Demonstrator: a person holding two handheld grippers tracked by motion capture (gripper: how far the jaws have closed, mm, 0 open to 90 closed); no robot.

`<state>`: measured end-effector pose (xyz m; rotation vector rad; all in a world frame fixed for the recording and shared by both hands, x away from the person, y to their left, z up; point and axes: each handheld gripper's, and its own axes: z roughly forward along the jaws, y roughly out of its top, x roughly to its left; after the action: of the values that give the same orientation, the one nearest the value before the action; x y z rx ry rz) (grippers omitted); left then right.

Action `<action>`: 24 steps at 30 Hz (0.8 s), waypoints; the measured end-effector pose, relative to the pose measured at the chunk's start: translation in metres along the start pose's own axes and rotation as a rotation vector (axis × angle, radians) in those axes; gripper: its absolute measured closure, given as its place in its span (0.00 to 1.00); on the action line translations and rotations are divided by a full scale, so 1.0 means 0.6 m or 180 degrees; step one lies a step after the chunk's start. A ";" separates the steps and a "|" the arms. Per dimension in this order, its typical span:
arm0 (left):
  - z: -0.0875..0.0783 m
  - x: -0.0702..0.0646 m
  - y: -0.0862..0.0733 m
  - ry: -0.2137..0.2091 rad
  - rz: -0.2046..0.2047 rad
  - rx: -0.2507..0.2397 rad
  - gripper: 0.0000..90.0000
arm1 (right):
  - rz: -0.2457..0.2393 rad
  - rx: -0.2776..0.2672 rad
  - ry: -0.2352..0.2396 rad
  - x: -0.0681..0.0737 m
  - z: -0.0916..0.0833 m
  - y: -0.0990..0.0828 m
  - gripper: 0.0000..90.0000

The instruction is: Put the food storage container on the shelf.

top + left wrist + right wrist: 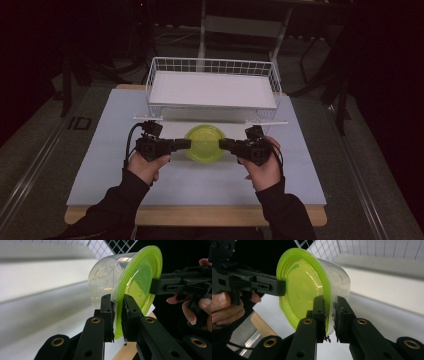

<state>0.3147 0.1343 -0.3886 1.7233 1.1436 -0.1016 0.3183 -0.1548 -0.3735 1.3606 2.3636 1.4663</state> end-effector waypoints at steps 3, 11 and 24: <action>-0.006 -0.007 0.017 0.0011 0.0025 -0.0050 0.91 | 0.0003 -0.0056 0.0002 0.002 -0.007 0.014 0.89; -0.015 -0.020 0.060 0.0078 0.0063 -0.0113 0.91 | 0.0028 -0.0146 -0.0018 0.001 -0.016 0.055 0.89; -0.020 -0.037 0.128 0.0188 0.0096 -0.0178 0.91 | 0.0027 -0.0250 -0.0135 0.000 -0.024 0.118 0.89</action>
<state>0.3533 0.1274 -0.3178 1.7031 1.1526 0.0000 0.3581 -0.1532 -0.3130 1.3709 2.2524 1.4998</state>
